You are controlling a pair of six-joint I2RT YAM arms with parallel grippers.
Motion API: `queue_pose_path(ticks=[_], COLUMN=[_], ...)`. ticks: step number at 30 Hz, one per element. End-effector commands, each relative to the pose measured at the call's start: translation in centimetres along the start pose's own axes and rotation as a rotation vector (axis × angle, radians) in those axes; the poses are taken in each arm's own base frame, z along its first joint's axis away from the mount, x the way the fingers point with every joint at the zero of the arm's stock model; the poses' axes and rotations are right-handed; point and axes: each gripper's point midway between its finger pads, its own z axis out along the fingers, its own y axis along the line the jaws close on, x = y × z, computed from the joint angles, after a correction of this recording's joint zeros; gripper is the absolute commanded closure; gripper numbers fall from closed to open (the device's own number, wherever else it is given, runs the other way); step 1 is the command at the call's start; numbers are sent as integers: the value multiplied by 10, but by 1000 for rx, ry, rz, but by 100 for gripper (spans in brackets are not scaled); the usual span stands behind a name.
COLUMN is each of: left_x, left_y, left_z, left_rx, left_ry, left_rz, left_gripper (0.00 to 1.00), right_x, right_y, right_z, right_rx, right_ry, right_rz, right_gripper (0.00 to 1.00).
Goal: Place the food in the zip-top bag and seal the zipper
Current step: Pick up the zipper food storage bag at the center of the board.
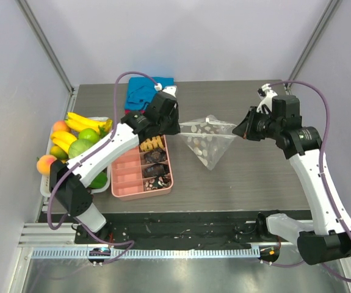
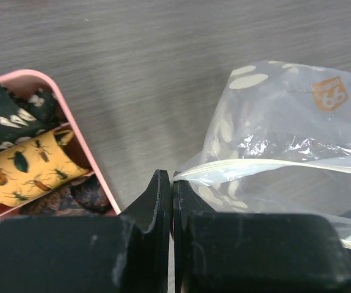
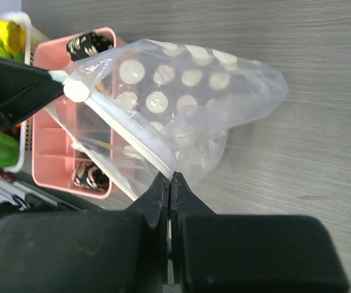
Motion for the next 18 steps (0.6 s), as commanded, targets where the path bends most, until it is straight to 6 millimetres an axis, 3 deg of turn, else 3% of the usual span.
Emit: queue_pose_path(ticks=[1, 6, 11, 13, 14, 15, 17, 18], left_x=[26, 44, 41, 36, 33, 30, 18, 12], left_y=[8, 1, -8, -15, -17, -18, -19, -16], left_z=[19, 37, 36, 26, 21, 16, -6, -13], left_rx=[-10, 32, 87, 136, 151, 162, 186, 181], left_ry=[92, 161, 155, 144, 134, 126, 82, 63], left_rz=[10, 20, 57, 68, 86, 97, 163, 195], left_gripper=[100, 99, 84, 68, 57, 38, 24, 9], right_x=[8, 24, 30, 27, 27, 25, 23, 24], right_y=[-3, 7, 7, 4, 4, 5, 7, 7], right_z=[-25, -4, 21, 30, 32, 35, 38, 40], right_rx=[14, -70, -79, -72, -72, -75, -84, -88], right_ry=[22, 137, 184, 186, 186, 186, 175, 180], right_rz=[-107, -98, -111, -107, -99, -95, -87, -82], right_gripper=[99, 99, 99, 99, 99, 99, 99, 99])
